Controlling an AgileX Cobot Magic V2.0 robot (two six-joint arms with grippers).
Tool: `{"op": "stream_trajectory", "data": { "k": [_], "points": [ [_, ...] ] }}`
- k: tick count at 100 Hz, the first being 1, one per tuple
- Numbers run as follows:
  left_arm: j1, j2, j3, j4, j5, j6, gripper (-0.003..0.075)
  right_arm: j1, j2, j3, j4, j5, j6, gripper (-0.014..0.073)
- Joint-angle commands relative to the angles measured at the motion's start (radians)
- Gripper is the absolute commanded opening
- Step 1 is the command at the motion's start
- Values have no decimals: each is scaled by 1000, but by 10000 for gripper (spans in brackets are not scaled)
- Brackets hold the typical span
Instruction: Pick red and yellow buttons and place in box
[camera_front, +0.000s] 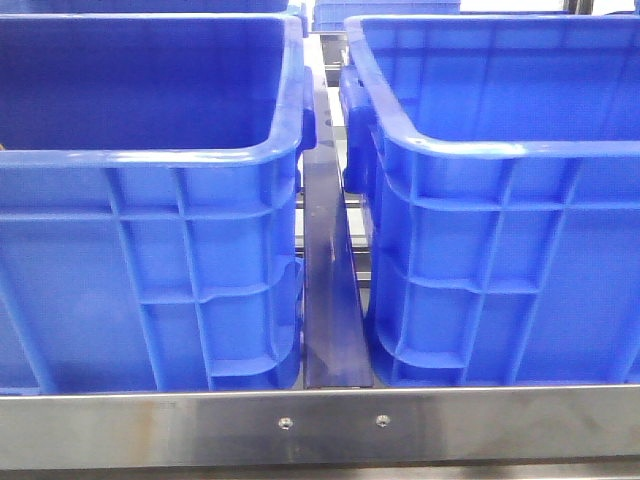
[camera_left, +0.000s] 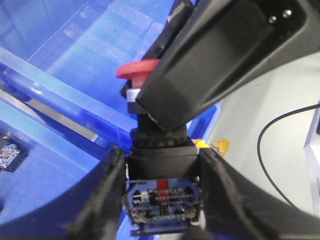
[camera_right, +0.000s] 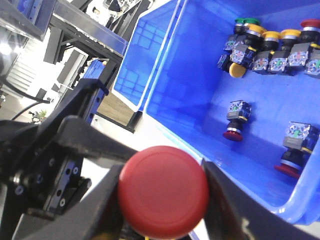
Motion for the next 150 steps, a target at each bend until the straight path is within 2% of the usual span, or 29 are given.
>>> {"op": "stream_trajectory", "data": {
  "k": [1, 7, 12, 28, 49, 68, 111, 126, 132, 137, 144, 149, 150],
  "points": [
    [-6, -22, -28, 4, -64, -1, 420, 0, -12, -31, 63, 11, -27, 153],
    [-6, -24, -28, 6, -64, -1, 514, 0, -12, -31, 63, 2, -36, 153],
    [-6, -26, -28, 6, -65, -1, 546, 0, -12, -31, 63, -11, -51, 153],
    [6, -34, -28, 25, -71, -23, 548, -6, -14, -31, 63, -97, -99, 153],
    [104, -97, 15, 76, -83, -92, 548, -6, -41, -31, 63, -249, -180, 153],
    [266, -218, 118, 126, -92, -166, 547, -6, -56, -31, 62, -334, -238, 153],
    [769, -505, 335, 164, -59, -223, 547, -6, -56, -31, 62, -590, -401, 153],
    [862, -541, 383, 164, -57, -223, 545, -6, -56, -31, 62, -733, -460, 153],
    [881, -550, 388, 164, -57, -223, 523, -6, -56, -31, 62, -794, -479, 153],
    [887, -551, 388, 164, -58, -223, 475, -6, -54, -31, 62, -853, -498, 153],
    [887, -552, 388, 164, -71, -223, 365, -6, -44, -31, 62, -937, -541, 153],
    [887, -552, 388, 164, -79, -223, 266, -6, -30, -31, 62, -993, -569, 153],
    [887, -552, 388, 164, -81, -223, 221, -6, -24, -31, 62, -1000, -575, 153]
  ]
}}
